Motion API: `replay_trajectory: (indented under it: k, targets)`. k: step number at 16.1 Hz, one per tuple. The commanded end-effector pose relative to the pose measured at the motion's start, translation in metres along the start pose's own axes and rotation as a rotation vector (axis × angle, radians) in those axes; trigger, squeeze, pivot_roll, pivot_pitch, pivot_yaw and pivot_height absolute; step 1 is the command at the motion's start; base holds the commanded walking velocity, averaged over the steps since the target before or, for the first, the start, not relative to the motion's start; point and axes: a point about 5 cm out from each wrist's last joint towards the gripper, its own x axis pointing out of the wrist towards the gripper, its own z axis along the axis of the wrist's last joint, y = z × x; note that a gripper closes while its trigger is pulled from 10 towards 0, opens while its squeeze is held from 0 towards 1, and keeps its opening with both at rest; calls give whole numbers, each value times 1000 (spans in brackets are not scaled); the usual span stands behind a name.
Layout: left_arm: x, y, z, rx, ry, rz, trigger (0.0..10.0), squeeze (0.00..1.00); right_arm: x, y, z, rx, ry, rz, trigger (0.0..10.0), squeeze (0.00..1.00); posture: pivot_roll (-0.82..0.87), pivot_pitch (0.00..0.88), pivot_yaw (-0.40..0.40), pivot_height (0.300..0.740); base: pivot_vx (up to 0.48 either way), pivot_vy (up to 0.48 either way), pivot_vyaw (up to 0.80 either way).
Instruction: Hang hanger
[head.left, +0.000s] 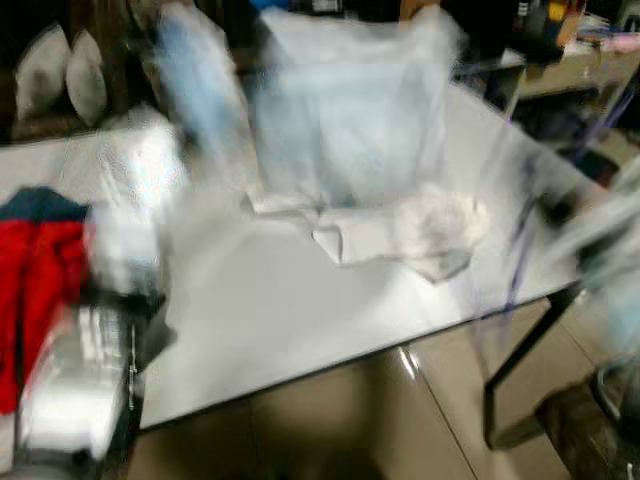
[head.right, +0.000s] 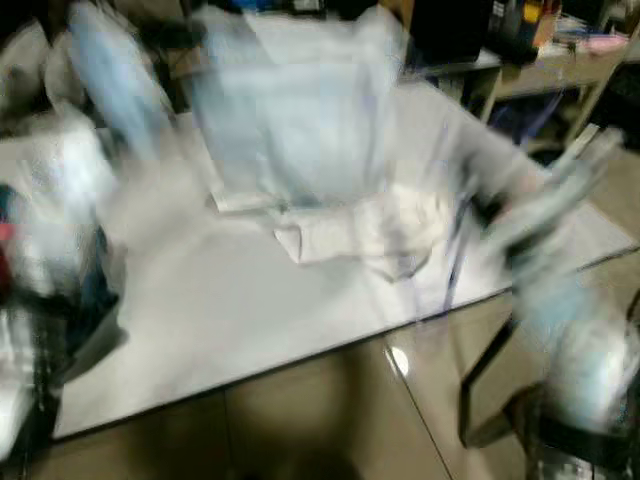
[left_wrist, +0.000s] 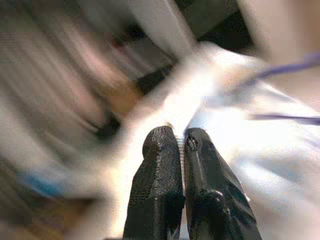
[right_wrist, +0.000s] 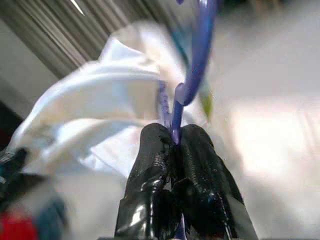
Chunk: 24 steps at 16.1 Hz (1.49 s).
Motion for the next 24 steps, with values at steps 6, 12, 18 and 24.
replay_trajectory:
  k: [6, 12, 18, 24]
  targets:
    - [-6, -38, -15, -88, 138, -197, 0, 0, 1, 6, -20, -125, 110, -25, 10000, 0, -52, 0, 24, 740, 0, 0, 0]
    - [-17, -47, -7, -128, 149, -381, 10000, 1000, -4, 3, -27, -111, 110, -54, 10000, 0, -53, 0, 32, 740, 0, 0, 0]
    - [-35, -51, 29, -274, 51, -702, 10000, 1000, -8, 5, -26, -102, 116, -4, 10000, 0, -55, 0, 33, 740, 0, 0, 0]
    - [27, -79, 10, -183, 114, -514, 10000, 1000, -8, 11, -23, -43, 82, 49, 10000, 0, -74, 0, 37, 740, 0, 0, 0]
